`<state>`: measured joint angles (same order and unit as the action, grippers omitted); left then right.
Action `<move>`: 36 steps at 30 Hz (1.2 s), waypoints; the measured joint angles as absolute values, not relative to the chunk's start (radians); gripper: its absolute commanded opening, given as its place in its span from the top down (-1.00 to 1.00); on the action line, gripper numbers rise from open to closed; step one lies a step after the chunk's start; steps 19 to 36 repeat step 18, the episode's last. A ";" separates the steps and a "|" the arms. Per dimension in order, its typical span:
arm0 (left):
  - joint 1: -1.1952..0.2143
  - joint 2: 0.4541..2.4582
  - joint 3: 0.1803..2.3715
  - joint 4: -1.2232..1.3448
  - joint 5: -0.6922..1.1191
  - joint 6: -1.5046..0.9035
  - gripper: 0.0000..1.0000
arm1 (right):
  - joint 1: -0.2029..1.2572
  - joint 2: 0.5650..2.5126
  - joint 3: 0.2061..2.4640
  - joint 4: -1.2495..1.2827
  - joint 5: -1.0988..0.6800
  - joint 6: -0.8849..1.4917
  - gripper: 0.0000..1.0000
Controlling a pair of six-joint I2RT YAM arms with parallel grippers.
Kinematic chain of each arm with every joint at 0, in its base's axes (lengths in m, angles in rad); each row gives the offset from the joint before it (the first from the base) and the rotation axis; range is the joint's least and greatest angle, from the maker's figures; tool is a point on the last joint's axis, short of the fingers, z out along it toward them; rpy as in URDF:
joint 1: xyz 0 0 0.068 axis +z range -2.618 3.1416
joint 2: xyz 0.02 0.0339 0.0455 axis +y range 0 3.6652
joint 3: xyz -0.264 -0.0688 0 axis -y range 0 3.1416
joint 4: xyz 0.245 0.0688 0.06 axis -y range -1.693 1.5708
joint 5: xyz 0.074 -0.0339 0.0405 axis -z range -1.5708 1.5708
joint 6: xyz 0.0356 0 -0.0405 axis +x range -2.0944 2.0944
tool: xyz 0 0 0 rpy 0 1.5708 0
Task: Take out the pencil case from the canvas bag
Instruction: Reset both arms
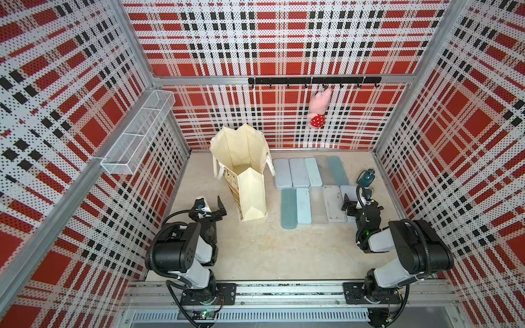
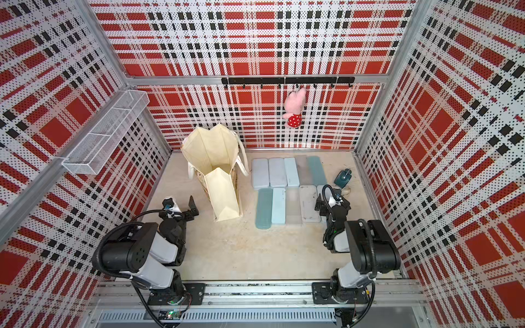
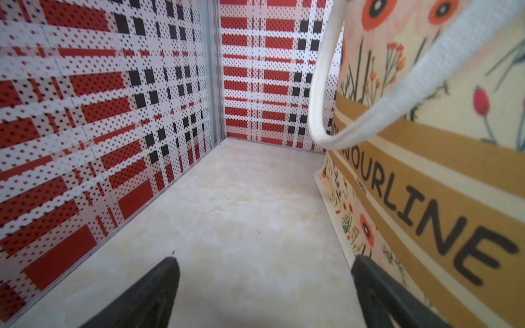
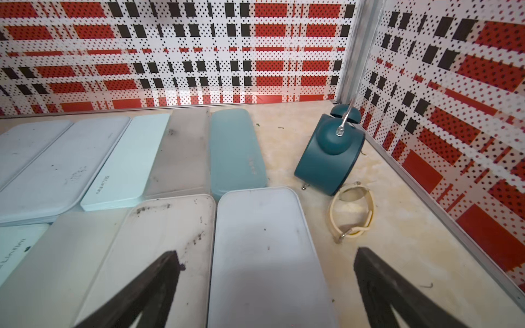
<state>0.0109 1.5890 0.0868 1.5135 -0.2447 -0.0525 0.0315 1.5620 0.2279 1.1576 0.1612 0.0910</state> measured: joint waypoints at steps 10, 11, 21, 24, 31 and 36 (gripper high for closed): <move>-0.047 1.585 0.190 1.446 -0.368 -0.058 -0.96 | 0.031 1.564 0.281 1.151 0.162 0.091 -0.99; -0.047 1.585 0.190 1.443 -0.374 -0.059 -0.96 | 0.031 1.564 0.281 1.151 0.162 0.091 -0.99; -0.046 1.585 0.191 1.419 -0.382 -0.059 -0.96 | 0.031 1.565 0.281 1.151 0.162 0.091 -0.99; -0.046 1.585 0.191 1.419 -0.382 -0.059 -0.96 | 0.031 1.565 0.281 1.151 0.162 0.091 -0.99; -0.046 1.585 0.191 1.419 -0.382 -0.059 -0.96 | 0.031 1.565 0.281 1.151 0.162 0.091 -0.99; -0.046 1.585 0.191 1.419 -0.382 -0.059 -0.96 | 0.031 1.565 0.281 1.151 0.162 0.091 -0.99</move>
